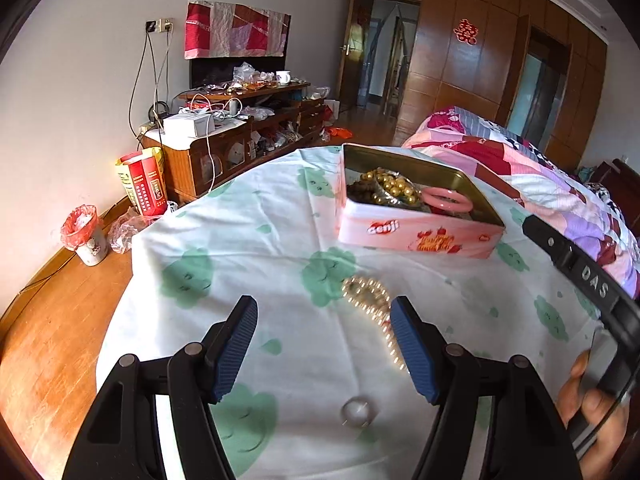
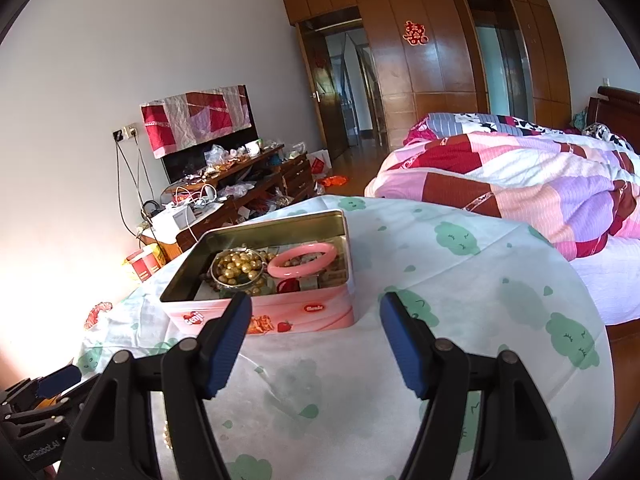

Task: Organize jewelry
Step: 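Move both grippers back over the pearl necklace and silver ring, then grasp the silver ring with the left gripper while the right gripper grasps the pearl necklace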

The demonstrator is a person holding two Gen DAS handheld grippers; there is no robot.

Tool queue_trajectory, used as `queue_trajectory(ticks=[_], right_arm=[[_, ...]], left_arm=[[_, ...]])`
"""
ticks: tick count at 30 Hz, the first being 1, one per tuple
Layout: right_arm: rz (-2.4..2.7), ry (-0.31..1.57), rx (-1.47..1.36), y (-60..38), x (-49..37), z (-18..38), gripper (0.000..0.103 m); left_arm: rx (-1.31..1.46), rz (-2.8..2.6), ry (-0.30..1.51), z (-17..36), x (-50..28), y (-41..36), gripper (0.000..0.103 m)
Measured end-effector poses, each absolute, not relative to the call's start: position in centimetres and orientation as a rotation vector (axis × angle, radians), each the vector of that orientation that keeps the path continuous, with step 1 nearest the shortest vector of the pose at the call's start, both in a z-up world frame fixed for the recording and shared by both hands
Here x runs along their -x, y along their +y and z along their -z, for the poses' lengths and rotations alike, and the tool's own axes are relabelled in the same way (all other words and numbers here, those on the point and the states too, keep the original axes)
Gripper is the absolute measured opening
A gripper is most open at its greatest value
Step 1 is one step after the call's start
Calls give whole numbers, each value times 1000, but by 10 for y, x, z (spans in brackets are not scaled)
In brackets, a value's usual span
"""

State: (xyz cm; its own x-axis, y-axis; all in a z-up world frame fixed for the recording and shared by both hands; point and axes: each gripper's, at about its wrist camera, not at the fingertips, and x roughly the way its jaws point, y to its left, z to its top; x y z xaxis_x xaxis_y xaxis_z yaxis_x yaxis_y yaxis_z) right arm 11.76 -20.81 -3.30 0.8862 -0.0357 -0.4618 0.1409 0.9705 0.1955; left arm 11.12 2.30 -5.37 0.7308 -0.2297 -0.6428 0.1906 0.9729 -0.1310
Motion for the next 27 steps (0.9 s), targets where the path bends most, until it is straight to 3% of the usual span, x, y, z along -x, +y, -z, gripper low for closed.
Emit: queue_trajectory(ticks=[16,17,20,27], right_arm=[[-27,581,-248,-201,-111,43,70],[-43,598,-249,-200,-112,46,68],[-68,616,-235,-195,-112,47,66],[-74,642,-219,-190,-115,49,66]], left_arm=[[-19,377,840,80,-91,23,67],[-31,380,839,80,-89,20,64],[-64,395,851,82,-87,15,39],[-136,422,844,87,-82,3,36]])
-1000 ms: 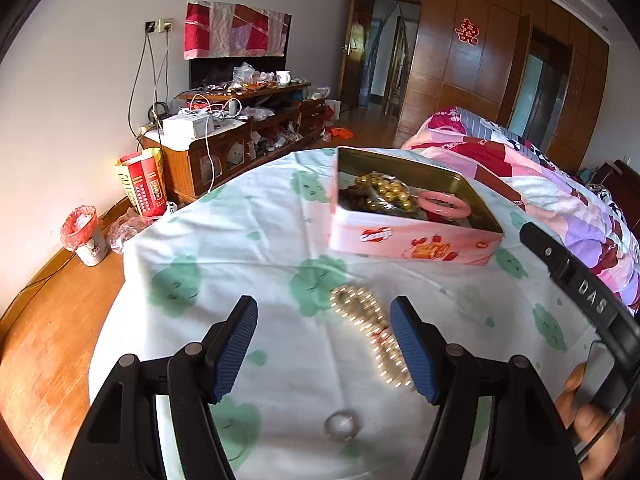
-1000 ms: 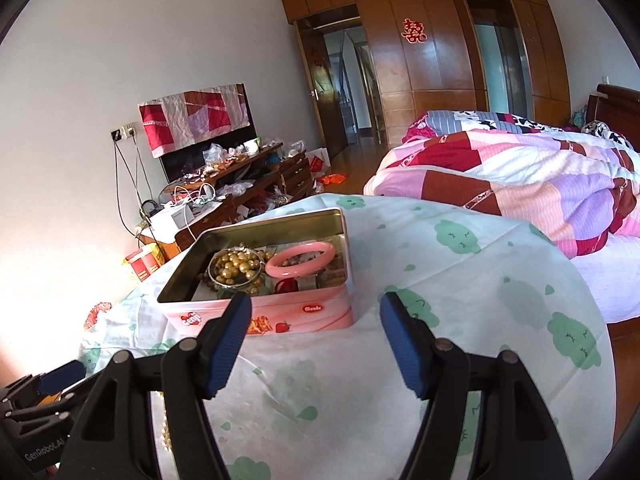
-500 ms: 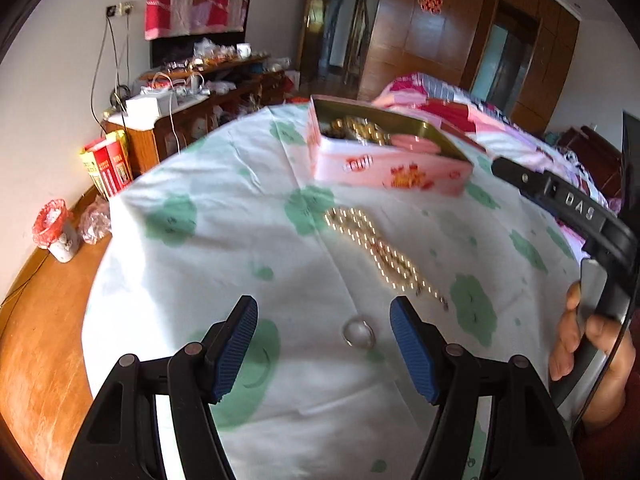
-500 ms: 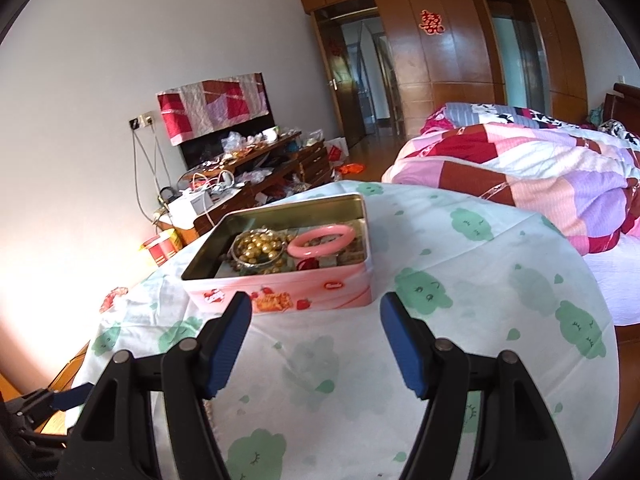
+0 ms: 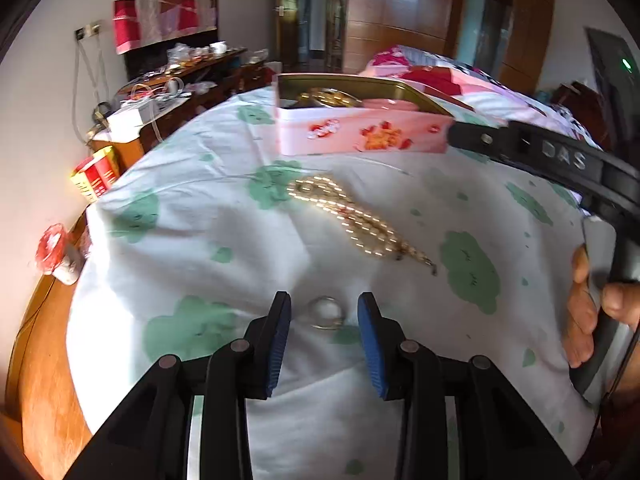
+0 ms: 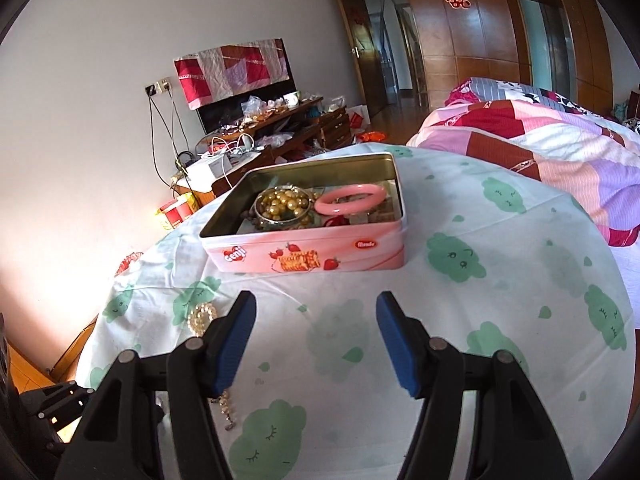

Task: Organize jewelry
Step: 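Grasp the silver ring with the left gripper while the right gripper grasps the pearl necklace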

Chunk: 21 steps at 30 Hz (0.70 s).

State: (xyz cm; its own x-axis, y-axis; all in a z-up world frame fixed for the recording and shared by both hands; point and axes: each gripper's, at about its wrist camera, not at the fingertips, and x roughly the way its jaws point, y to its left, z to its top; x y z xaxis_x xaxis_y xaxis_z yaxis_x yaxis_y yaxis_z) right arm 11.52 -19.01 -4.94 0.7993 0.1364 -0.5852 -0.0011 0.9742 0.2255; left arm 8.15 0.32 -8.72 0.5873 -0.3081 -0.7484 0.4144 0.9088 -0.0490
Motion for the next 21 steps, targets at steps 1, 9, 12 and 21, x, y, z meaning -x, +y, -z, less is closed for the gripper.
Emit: queue_trajectory(ticks=[1,9,12,21], right_arm=[[-74,646,-221,-190,-116,50,66],[-98,664,-212,-188,-117,51,66],[-133,674,-186,-181,-119,51,66],[-376,822,-61,-123,-139,65,54]], left_arm=[[-148,423,838,88,-81,1,36],[-110,442,813,88,-84,8,20],[-90,430,795,88,-84,8,20],[20,325,712,61,-93,45,20]])
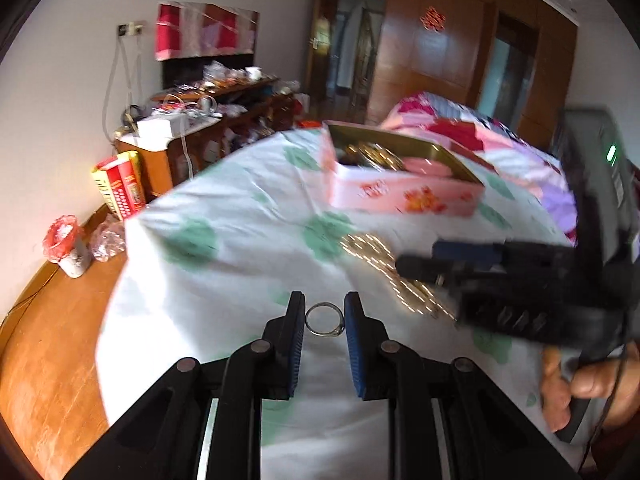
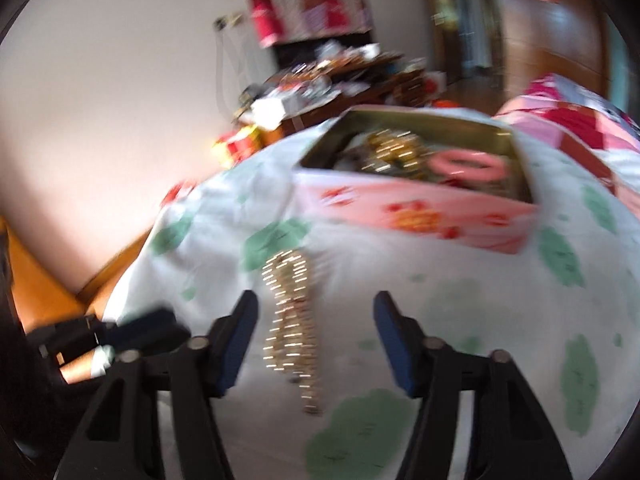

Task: Organize jewelry
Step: 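Grasp the silver ring with the left gripper while the right gripper grasps the pearl necklace, then carry the ring and pearl necklace over the pink tin with both grippers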

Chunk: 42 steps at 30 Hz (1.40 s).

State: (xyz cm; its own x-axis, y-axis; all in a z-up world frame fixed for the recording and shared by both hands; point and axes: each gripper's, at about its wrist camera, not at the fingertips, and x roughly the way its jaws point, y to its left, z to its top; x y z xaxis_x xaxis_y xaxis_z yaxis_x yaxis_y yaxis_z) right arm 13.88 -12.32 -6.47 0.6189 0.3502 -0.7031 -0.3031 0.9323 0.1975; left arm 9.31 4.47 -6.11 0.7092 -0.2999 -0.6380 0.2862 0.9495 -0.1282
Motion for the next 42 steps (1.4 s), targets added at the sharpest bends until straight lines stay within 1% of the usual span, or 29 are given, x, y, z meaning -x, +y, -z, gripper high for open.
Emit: queue_trajectory(ticks=[1,5,7,9,10,11,13,17,20,26,33,42], right_arm=[[-384,834,-41,-117,-141,67,51],[-382,920,62,-93,-153,82,51],[-376,918,130,-83,-152,83,49],[-359,907,185,-76,-149,84,33],[-370,905,189,-75,-147,84,21],[-373,904,190,-76,-147,85,20],[-380,907,167,-80,-146,86,15],[-384,896,27,-101,-151,82,15],[-403,822,-128,-129,-147,73,15],[-321,717,-254,-167,-134,60,14],[-257,640,-330,-187,-135,41,15],[-189,600,-307,-194,-128,35,15]], left_arm=[[30,317,705,59,-94,49,20],[61,298,681,54,-96,60,20],[67,296,678,53,-97,62,20],[75,302,679,54,-98,60,20],[77,306,679,54,-98,59,20],[77,310,679,54,-98,58,20],[75,315,678,53,-97,56,20],[81,318,674,50,-99,54,20],[85,317,671,49,-102,53,20],[110,336,647,41,-110,43,20],[110,391,620,29,-121,17,20],[114,432,597,20,-125,1,20]])
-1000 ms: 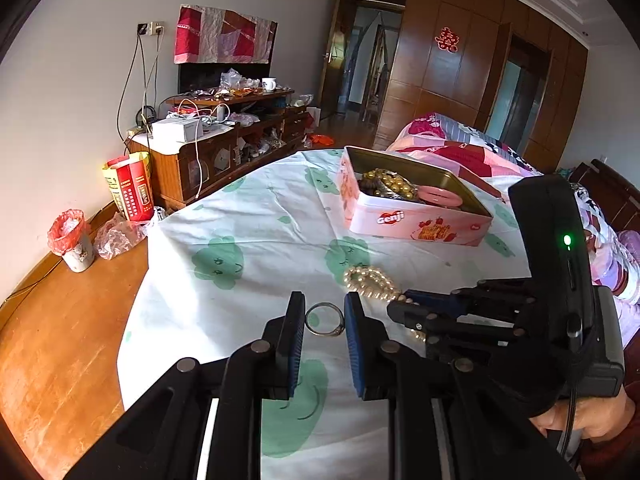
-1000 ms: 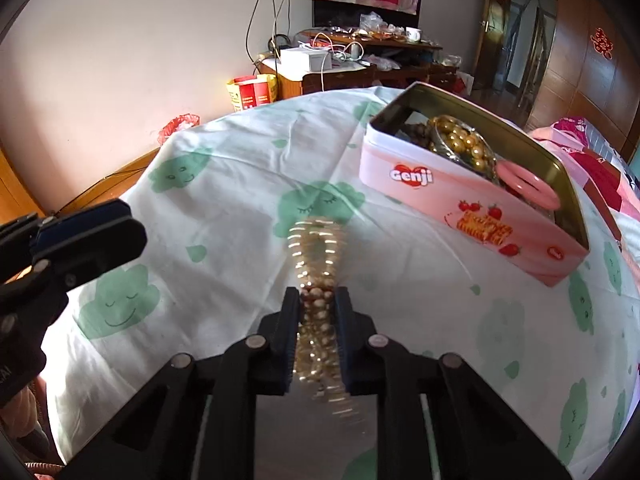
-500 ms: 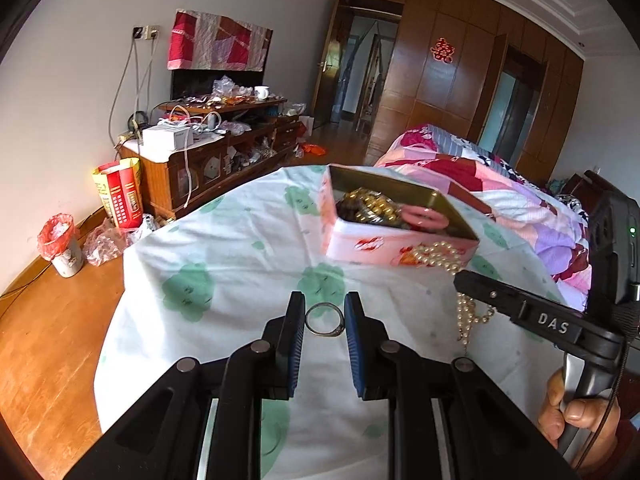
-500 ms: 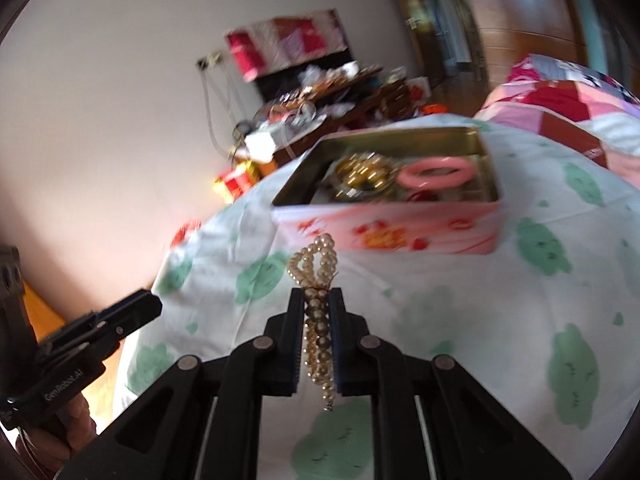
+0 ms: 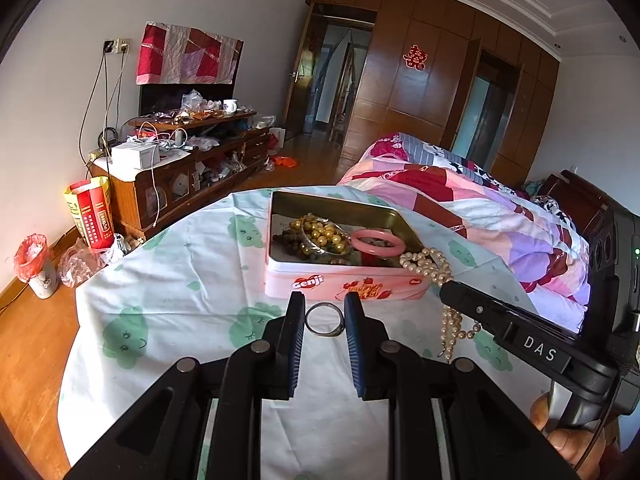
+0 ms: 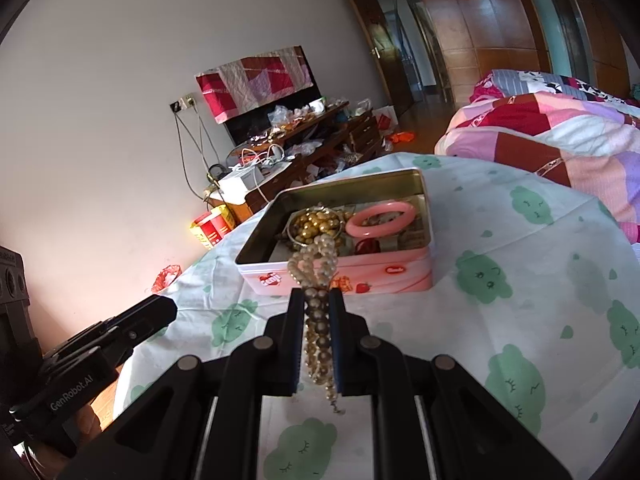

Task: Organize jewelry
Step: 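Carry the ring and pearl necklace over the pink tin with both grippers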

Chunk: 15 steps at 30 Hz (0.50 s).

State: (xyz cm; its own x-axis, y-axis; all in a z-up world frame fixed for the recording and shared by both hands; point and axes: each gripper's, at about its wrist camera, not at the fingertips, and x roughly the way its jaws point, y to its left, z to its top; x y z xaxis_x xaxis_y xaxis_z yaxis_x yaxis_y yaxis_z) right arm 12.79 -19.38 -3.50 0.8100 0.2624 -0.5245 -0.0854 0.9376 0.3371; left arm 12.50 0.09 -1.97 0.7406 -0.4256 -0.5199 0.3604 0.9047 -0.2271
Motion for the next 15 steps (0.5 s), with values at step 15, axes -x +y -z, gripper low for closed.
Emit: queue_trajectory(ticks=[15], right_arm=[[-120,544,-301,-211,-134,26,15]], left_arm=[[121,457,602,19,-153,-22,20]])
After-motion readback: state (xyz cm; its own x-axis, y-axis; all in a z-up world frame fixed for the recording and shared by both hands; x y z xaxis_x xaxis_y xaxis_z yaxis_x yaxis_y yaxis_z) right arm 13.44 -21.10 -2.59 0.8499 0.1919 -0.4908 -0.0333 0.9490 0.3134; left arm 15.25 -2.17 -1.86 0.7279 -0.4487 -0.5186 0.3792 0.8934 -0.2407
